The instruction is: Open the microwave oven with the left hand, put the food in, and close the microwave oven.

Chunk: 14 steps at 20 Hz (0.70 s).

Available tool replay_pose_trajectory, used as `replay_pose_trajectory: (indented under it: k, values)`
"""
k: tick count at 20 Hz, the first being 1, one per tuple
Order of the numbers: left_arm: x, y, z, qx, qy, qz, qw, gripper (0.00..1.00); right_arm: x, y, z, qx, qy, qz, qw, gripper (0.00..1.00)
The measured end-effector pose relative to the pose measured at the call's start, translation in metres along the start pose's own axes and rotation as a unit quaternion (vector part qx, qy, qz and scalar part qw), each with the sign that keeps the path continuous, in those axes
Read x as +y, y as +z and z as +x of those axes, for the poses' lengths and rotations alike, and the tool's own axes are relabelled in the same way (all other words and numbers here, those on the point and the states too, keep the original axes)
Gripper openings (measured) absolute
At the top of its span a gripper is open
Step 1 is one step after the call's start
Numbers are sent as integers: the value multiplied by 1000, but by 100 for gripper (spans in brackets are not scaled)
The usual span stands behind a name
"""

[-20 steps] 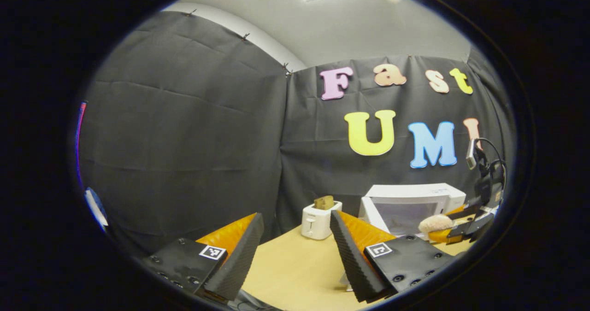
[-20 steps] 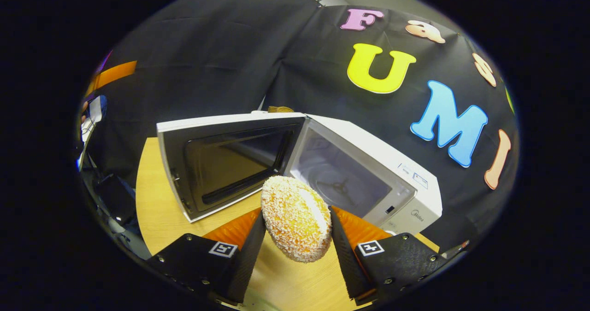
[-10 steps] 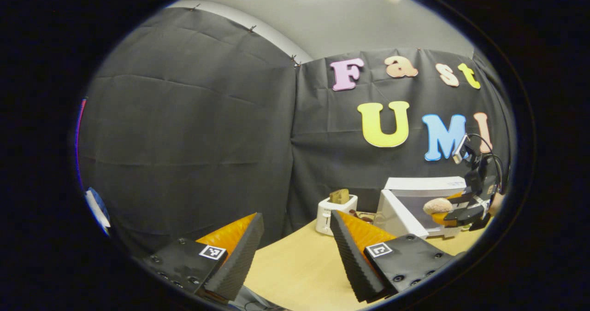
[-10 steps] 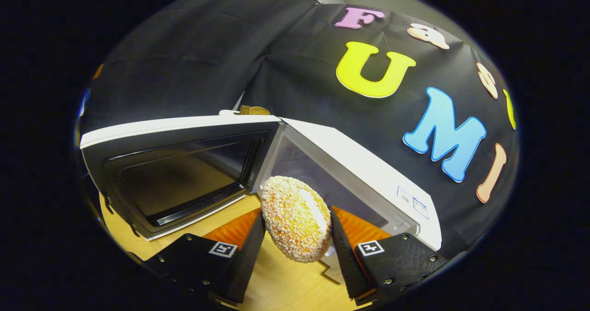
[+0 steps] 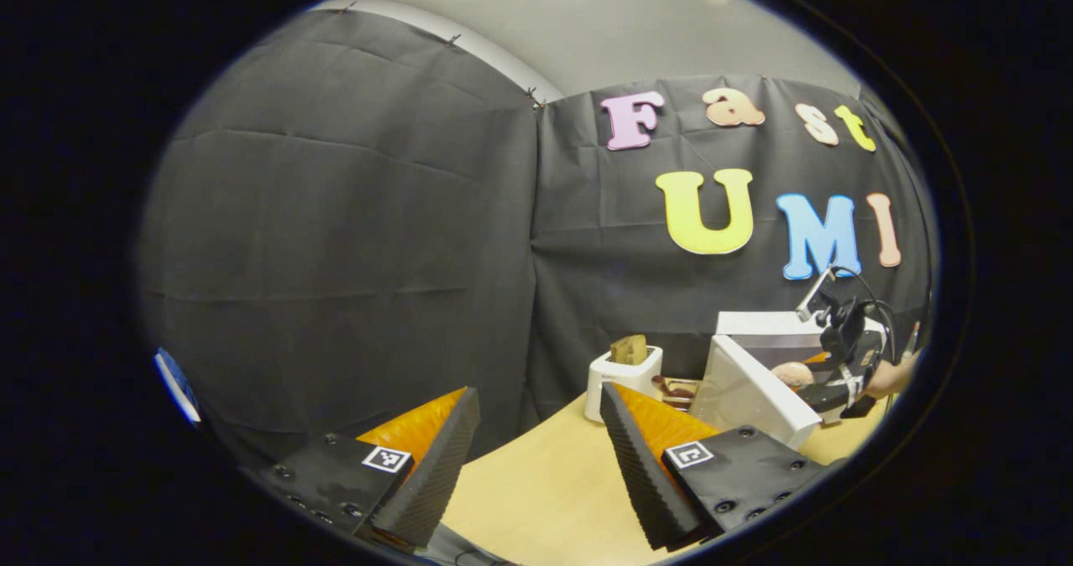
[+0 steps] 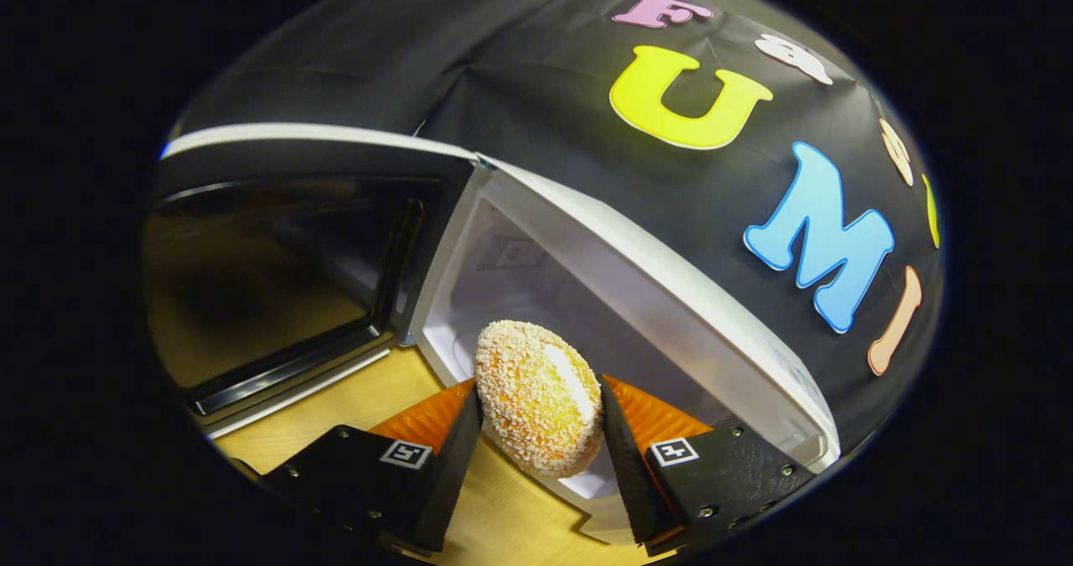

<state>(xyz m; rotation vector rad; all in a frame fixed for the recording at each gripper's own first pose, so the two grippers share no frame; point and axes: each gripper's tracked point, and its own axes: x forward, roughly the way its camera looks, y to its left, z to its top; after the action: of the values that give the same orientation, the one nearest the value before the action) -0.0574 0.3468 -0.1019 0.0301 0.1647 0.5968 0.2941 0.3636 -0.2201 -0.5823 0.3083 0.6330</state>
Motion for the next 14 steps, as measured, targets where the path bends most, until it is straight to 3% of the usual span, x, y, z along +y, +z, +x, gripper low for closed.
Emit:
replay_pose_trajectory:
  k: [6, 10, 12, 14]
  values:
    - [-10, 10, 14, -4, -7, 2, 1000, 96, -6, -28, 43, 30, -25, -15, 999, 80]
    - [-17, 11, 19, -1, -11, 6, 1000, 96, -10, -30, 51, 15, -44, -41, 998, 80]
    - [-21, 11, 17, -3, -13, 5, 1000, 96, -10, -29, 50, 10, -44, -49, 998, 83]
    - [-25, 9, 15, -2, -16, 6, 1000, 95, -11, -23, 49, 3, -47, -61, 997, 97]
